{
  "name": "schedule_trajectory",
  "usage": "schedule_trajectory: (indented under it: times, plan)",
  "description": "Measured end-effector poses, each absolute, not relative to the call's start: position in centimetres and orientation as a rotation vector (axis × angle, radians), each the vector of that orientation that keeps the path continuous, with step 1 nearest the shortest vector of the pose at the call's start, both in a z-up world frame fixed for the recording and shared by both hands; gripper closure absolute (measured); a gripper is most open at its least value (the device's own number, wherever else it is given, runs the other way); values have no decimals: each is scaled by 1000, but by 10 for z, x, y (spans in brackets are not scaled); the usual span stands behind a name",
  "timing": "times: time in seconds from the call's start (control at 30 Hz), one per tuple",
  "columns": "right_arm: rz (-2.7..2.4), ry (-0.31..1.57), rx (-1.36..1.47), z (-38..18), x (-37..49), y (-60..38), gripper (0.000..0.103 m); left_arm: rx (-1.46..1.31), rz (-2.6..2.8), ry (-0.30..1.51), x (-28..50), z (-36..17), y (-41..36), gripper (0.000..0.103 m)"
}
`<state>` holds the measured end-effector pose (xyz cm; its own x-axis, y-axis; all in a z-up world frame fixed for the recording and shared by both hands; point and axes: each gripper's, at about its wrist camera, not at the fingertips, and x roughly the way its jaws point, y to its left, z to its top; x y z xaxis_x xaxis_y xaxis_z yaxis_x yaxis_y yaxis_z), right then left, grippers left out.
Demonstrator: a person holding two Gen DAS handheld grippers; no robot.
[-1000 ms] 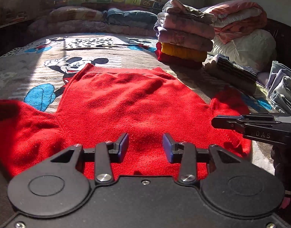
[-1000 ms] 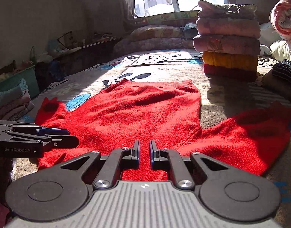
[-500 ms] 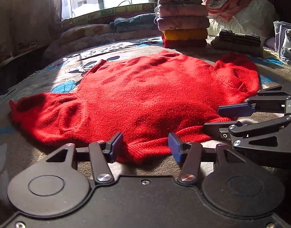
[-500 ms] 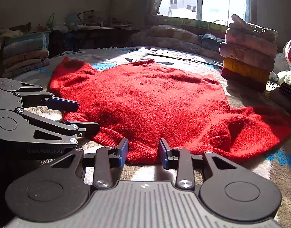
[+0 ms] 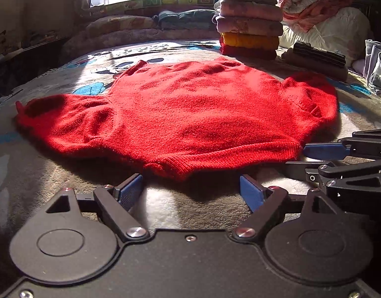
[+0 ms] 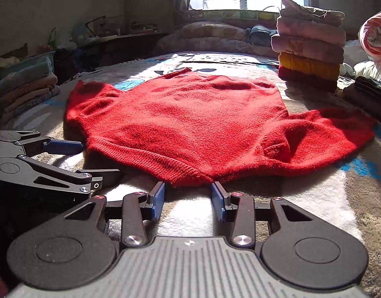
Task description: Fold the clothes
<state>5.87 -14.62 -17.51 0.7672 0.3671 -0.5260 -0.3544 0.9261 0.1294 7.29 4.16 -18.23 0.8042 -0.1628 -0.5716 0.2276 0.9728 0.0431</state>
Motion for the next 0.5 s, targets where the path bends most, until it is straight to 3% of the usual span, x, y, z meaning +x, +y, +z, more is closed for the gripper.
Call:
schedule_trajectory:
  times: [0.23,0.5]
  plan:
    - [386,613,266,-171,53,-181,62,39,-216,587,57,-165,55,16]
    - [411,491,170,-161,48,-168,62,-375,-138,497,87,-131,145,30]
